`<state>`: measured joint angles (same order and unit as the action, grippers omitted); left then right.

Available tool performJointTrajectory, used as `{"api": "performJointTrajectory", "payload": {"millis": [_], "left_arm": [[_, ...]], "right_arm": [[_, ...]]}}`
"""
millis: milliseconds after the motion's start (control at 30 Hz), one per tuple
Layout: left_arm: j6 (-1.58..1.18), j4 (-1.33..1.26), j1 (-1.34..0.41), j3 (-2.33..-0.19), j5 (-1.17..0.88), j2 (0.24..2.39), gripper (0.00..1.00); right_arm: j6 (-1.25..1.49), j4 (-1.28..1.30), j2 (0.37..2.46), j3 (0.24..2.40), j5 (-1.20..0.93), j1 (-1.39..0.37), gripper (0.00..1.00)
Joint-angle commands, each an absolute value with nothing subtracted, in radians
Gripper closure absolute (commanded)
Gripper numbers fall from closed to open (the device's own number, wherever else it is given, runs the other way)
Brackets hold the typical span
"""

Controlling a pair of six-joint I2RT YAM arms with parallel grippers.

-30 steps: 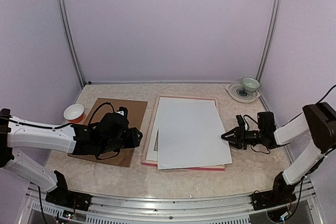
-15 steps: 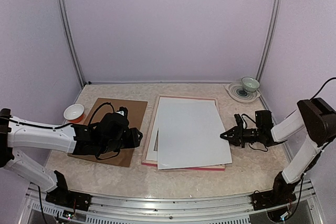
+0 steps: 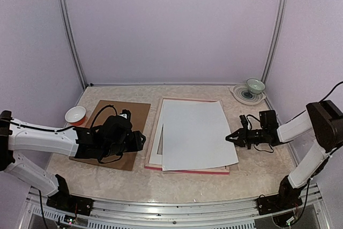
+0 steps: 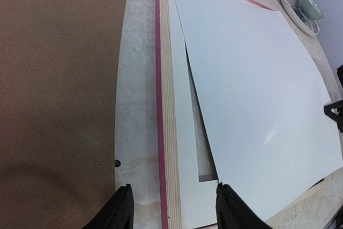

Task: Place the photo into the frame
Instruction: Adjust the photo on the mat board.

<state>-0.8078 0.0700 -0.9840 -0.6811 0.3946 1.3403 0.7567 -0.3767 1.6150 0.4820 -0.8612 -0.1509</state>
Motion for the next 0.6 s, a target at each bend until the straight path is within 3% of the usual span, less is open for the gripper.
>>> {"api": "performJointTrajectory", "payload": {"millis": [0,567], "left_arm": [[-0.813,0.046,-0.994,-0.682,0.390,1.353,0.47],[-0.818,0.067,-1.002,-0.678,0.397,1.322,0.47]], "right_arm": [[0.769,-0.347,1.532,0.484,-0.775,-0.186,1.00],[0.881,-0.444,1.440,0.419,-0.564,-0.347,1.00]]}}
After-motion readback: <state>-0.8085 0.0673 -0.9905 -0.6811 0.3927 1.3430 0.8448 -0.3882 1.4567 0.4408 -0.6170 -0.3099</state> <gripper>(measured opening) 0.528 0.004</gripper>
